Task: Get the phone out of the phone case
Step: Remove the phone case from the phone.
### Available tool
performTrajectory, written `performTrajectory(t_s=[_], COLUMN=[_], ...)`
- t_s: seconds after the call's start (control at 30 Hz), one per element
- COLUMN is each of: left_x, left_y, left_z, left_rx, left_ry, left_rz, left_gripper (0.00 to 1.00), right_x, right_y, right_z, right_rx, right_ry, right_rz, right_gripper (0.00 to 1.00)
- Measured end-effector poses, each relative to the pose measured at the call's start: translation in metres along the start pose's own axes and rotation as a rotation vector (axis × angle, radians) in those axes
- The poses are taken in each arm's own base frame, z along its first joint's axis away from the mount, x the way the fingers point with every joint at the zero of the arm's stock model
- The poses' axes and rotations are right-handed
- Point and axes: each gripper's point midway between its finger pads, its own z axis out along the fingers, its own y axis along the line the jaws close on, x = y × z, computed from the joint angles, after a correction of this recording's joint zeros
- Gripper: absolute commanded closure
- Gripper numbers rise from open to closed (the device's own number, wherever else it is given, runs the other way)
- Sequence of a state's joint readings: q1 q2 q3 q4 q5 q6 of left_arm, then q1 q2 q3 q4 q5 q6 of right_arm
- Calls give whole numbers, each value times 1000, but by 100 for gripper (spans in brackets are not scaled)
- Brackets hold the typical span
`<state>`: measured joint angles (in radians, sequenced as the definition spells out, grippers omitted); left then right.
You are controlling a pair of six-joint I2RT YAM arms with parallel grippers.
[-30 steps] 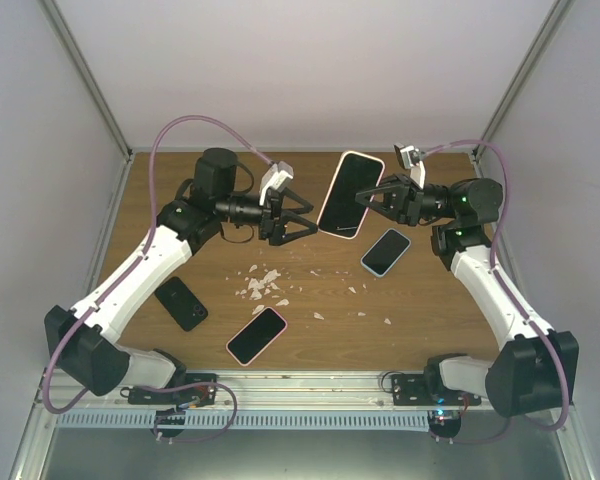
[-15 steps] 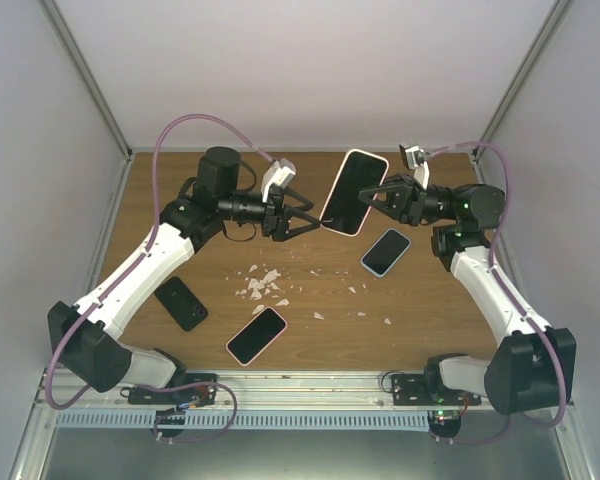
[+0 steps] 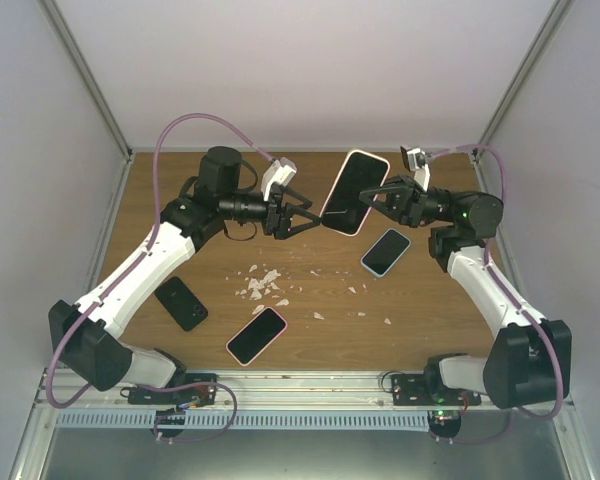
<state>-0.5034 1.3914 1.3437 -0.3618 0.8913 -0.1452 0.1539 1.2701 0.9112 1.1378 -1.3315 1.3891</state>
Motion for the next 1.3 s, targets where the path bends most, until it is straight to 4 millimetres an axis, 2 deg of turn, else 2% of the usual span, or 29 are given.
performTrajectory(t_s=[0.57, 0.77, 1.3], left_x=[12, 13, 8], left_y=[3, 2, -1], left_z=[-3, -3, -1], left_rx=[-8, -3, 46], left_ry=[60, 62, 67], left_rz=[-61, -56, -41], left_gripper=[24, 25, 28], right_x=[16, 29, 42], right_y=[-7, -7, -9], right_z=[9, 19, 28], right_rx=[-13, -36, -42], right_ry=[13, 39, 76], right_rz=[8, 53, 42], right_gripper=[100, 99, 100])
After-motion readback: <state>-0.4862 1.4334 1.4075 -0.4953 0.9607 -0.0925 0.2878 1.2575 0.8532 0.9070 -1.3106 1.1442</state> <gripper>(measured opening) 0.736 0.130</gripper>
